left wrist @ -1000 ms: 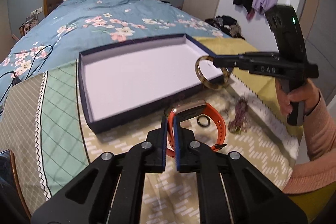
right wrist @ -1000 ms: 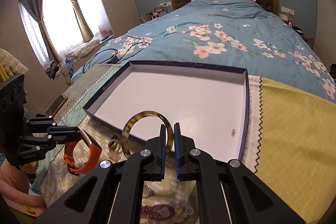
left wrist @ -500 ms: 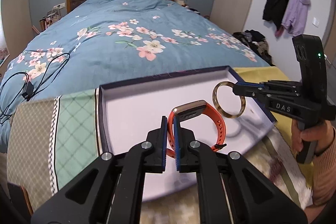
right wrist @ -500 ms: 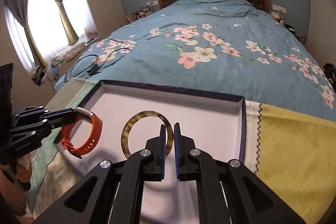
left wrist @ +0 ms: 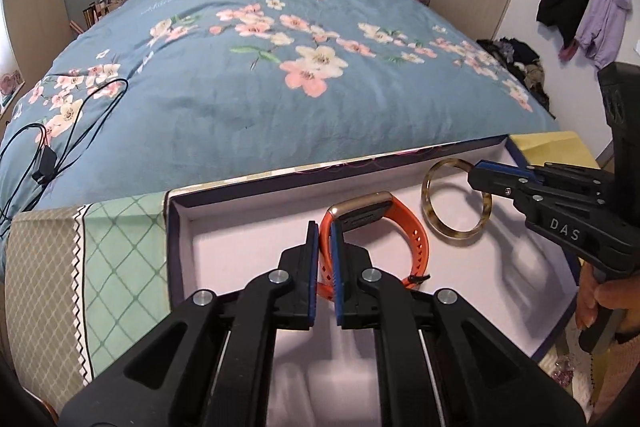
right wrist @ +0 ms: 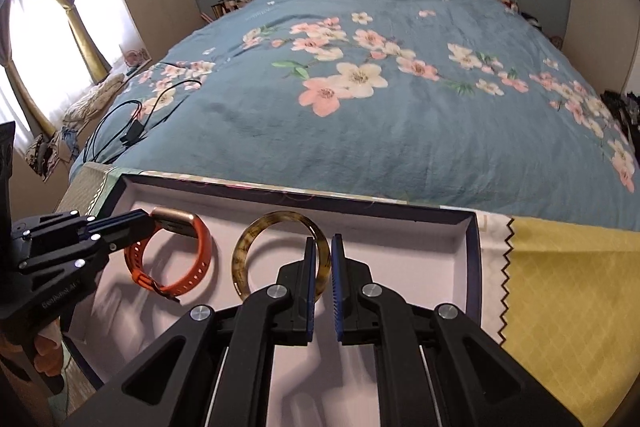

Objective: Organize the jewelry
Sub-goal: 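Open the left tool to drop the band while the right tool releases the bangle, then grasp the purple beaded bracelet with the right tool while the left tool approaches the black ring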

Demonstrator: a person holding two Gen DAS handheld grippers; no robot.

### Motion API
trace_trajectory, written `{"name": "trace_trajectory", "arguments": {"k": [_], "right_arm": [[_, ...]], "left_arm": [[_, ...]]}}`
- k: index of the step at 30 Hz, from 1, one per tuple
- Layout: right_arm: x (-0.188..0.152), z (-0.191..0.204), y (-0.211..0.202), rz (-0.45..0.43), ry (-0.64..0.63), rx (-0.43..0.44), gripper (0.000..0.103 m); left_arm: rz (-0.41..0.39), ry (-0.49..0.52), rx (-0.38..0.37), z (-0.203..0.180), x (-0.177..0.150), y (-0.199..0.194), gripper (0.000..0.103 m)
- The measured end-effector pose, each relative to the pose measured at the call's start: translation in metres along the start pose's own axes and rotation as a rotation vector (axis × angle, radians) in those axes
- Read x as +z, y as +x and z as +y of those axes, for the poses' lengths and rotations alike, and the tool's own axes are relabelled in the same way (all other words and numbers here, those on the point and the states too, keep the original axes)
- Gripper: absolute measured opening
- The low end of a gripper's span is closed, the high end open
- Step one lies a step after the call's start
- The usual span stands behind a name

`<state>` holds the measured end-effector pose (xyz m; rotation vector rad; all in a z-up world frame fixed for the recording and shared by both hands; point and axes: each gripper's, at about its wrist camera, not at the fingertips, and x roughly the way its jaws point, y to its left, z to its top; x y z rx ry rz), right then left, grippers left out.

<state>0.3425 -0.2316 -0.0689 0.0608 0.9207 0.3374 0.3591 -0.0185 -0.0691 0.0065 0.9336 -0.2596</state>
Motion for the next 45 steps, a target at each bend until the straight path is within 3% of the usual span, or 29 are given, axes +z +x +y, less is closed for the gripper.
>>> {"name": "trace_trajectory", "arguments": {"k": [6,8,10,12,16,22,28,33,45], "right_arm": [[0.003,-0.001,0.001,-0.006,0.012,-0.001,0.007],[0.002,-0.002,-0.003,-0.023,0.014,0.001,0.009],[-0.003,-0.002,-0.014,-0.054,0.013,0.024,0.012],[-0.012,0.001,-0.035,-0.101,-0.023,0.052,0.014],[-0.04,0.008,-0.078,-0.145,-0.118,0.125,0.033],[-0.1,0.014,-0.123,-0.121,-0.227,0.187,0.033],[-0.146,0.009,-0.13,-0.06,-0.208,0.198,0.033],[-0.165,0.001,-0.131,-0.038,-0.165,0.205,0.029],[-0.179,0.003,-0.123,0.001,-0.138,0.223,0.022]], "left_arm": [[0.034,-0.02,0.005,0.0,0.004,0.015,0.008],[0.024,-0.035,0.006,0.003,0.003,0.014,0.014],[-0.016,-0.041,0.02,0.005,0.001,0.005,0.017],[-0.067,-0.03,0.018,0.004,-0.006,-0.01,0.027],[-0.174,0.022,-0.009,-0.003,-0.029,-0.054,0.04],[-0.232,0.086,-0.032,-0.011,-0.08,-0.106,0.045],[-0.231,0.105,-0.05,-0.018,-0.142,-0.133,0.046],[-0.197,0.118,-0.075,-0.028,-0.18,-0.139,0.046],[-0.147,0.118,-0.131,-0.042,-0.204,-0.128,0.05]]}}
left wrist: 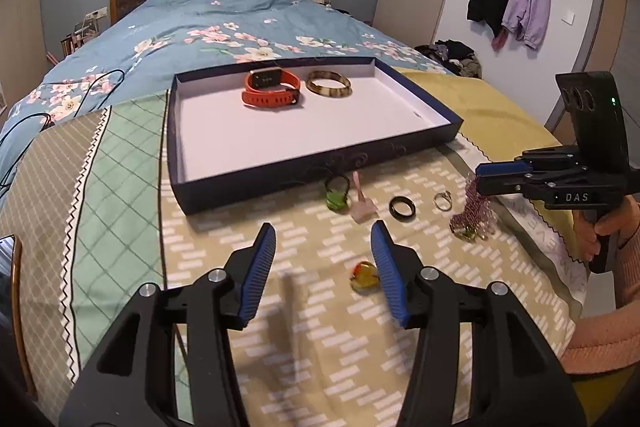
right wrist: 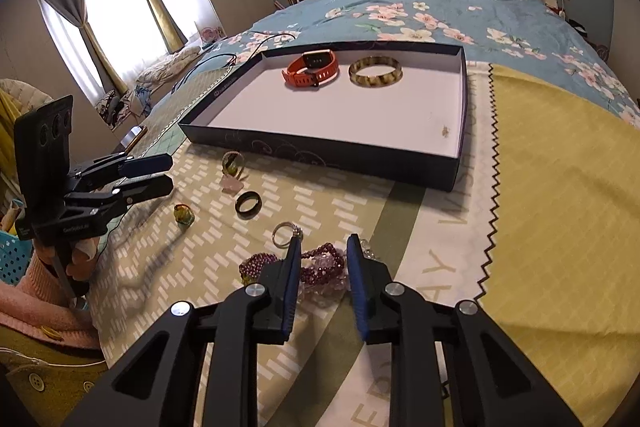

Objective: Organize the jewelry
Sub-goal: 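Grasp the purple beaded bracelet with the right tool while the left tool approaches the black ring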

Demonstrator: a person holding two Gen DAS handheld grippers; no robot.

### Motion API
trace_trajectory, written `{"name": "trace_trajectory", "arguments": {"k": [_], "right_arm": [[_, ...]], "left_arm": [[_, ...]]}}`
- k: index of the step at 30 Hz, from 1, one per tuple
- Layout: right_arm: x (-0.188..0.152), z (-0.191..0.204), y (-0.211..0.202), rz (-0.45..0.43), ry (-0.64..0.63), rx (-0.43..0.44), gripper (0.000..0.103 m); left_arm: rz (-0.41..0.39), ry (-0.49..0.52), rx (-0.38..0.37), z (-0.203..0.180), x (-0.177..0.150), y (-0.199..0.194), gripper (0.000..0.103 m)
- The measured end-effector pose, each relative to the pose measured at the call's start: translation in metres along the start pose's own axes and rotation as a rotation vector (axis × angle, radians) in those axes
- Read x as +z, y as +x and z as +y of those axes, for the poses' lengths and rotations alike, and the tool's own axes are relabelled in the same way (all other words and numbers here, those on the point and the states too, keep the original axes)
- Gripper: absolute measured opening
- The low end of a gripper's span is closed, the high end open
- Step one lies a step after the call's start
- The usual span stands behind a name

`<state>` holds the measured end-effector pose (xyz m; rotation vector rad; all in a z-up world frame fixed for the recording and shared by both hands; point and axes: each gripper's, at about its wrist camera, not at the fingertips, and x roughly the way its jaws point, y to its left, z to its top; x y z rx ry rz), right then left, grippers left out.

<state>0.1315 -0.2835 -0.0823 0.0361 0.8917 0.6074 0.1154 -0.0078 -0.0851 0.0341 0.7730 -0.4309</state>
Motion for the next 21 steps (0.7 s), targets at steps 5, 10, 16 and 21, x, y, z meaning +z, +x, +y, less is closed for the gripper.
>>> {"name": "trace_trajectory", "arguments": {"k": [5,10,16,21], "right_arm": [[-0.003,0.004,-0.002,-0.005,-0.002,0.008,0.011],[-0.003,0.008,-0.013,-0.036,-0.012,0.011,0.002],[0.002,0.015,-0.026,-0.074,-0.02,0.037,0.002],[0.01,0.023,-0.035,-0.12,-0.026,0.059,0.002]], "left_arm": [[0.002,0.002,-0.01,-0.004,-0.001,0.0,0.052],[0.002,0.003,-0.019,-0.005,-0.001,0.0,0.052],[0.002,0.021,-0.028,-0.009,-0.001,0.001,0.052],[0.008,0.046,-0.027,-0.015,0.004,0.007,0.051]]}}
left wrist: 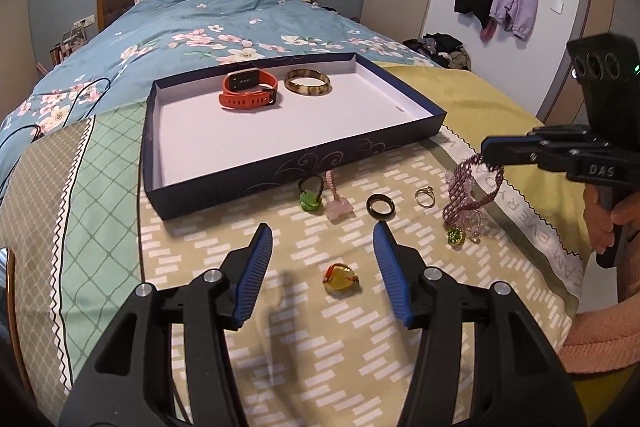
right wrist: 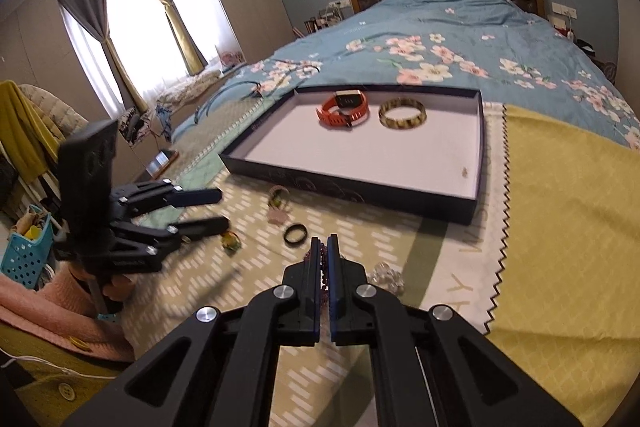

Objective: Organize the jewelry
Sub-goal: 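Grasp the purple beaded bracelet with the right tool while the left tool approaches the black ring, then grasp the black ring with the left tool while the right tool lifts the bracelet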

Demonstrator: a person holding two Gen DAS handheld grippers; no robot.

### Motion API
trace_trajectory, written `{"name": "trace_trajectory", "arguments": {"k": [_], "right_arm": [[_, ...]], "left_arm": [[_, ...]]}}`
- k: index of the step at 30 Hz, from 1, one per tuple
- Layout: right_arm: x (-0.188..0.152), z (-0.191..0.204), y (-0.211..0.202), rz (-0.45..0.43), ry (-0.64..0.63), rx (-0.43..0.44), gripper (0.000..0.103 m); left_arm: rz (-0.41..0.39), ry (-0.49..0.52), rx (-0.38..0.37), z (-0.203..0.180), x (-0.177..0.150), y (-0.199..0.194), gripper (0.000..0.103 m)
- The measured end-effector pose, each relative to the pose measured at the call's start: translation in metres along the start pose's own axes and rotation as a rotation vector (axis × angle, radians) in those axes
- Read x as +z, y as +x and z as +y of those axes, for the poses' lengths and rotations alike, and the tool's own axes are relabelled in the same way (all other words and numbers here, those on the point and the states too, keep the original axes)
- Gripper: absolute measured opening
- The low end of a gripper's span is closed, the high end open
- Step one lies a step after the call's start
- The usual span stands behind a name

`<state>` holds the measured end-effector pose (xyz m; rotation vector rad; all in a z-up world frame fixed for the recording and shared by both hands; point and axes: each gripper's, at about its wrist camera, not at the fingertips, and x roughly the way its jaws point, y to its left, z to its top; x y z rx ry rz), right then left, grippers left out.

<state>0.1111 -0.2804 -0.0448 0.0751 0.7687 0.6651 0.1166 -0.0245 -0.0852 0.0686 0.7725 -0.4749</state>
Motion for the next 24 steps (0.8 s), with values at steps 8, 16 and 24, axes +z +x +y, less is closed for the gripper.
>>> {"name": "trace_trajectory", "arguments": {"k": [8,16,24], "right_arm": [[0.011,0.004,-0.002,-0.043,0.0,0.012,0.002],[0.015,0.0,0.001,-0.062,0.017,0.022,0.002],[0.01,-0.007,0.001,-0.051,0.042,0.022,0.002]], "left_arm": [[0.057,0.016,-0.036,-0.008,0.01,0.025,0.039],[0.11,0.009,-0.04,-0.01,0.023,0.051,0.035],[0.128,-0.017,-0.065,-0.006,0.025,0.061,0.035]]}}
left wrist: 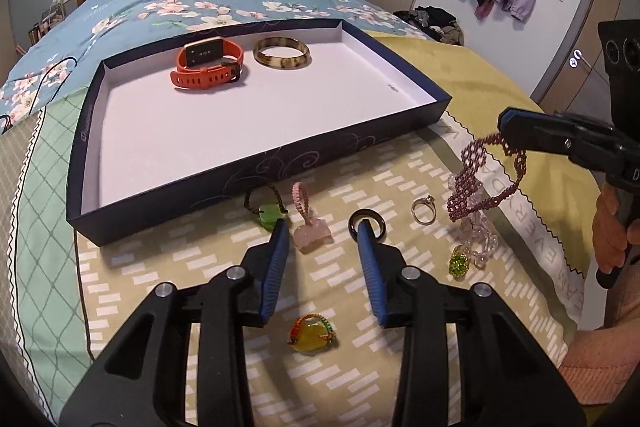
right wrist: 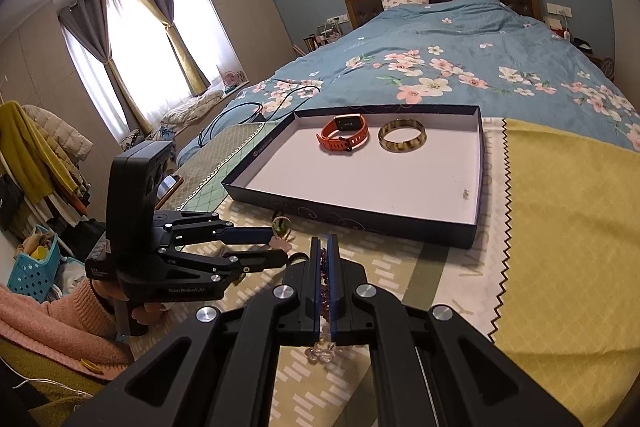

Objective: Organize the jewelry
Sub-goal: 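Grasp the black ring with the left tool while the right tool lifts the bracelet, then carry the black ring with the left tool while the right tool carries the bracelet into the box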

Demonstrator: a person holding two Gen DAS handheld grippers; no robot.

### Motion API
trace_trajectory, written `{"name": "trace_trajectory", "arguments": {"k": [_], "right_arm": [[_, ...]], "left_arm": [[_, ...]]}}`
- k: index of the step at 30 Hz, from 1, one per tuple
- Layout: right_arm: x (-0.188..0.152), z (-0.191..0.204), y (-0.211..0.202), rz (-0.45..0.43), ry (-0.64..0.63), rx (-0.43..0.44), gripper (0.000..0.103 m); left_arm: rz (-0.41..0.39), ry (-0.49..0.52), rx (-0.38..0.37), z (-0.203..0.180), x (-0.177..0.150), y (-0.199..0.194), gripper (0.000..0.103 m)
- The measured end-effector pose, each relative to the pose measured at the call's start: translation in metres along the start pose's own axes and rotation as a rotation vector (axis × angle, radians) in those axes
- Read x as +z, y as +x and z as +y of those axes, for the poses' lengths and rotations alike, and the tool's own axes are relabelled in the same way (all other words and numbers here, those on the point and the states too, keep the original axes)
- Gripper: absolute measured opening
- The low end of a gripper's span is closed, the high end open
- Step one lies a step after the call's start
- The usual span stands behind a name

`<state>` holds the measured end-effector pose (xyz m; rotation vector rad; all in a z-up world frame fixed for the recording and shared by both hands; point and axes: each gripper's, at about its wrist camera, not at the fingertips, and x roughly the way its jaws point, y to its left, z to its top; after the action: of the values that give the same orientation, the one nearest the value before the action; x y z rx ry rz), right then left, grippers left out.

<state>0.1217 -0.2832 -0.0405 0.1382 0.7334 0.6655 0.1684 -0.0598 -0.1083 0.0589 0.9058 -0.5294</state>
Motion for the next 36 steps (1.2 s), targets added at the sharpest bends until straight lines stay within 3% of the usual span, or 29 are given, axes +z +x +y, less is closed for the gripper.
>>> {"name": "trace_trajectory", "arguments": {"k": [4,7,13,19,25,27,36], "right_arm": [[-0.001,-0.001,0.0,-0.002,0.003,0.002,0.002],[-0.001,-0.001,-0.001,-0.006,0.004,0.003,0.002],[0.001,-0.007,0.003,-0.004,0.021,0.003,0.002],[0.003,-0.007,0.003,-0.008,0.018,-0.001,0.002],[0.005,-0.009,0.006,-0.01,0.017,-0.001,0.002],[0.005,-0.009,0.007,-0.009,0.015,-0.002,0.002],[0.015,-0.007,0.006,-0.033,0.0,0.001,0.002]], "left_arm": [[0.0,0.005,0.007,-0.002,-0.002,-0.001,0.035],[-0.023,0.015,-0.006,0.0,-0.009,-0.015,0.044],[-0.043,0.052,-0.023,-0.006,-0.015,-0.027,0.043],[0.006,0.102,-0.029,-0.023,-0.007,-0.005,0.033],[0.014,0.11,-0.011,-0.028,0.002,0.005,0.033],[0.017,0.124,0.003,-0.031,0.003,0.007,0.023],[-0.015,0.115,-0.004,-0.032,0.002,-0.004,0.022]]}}
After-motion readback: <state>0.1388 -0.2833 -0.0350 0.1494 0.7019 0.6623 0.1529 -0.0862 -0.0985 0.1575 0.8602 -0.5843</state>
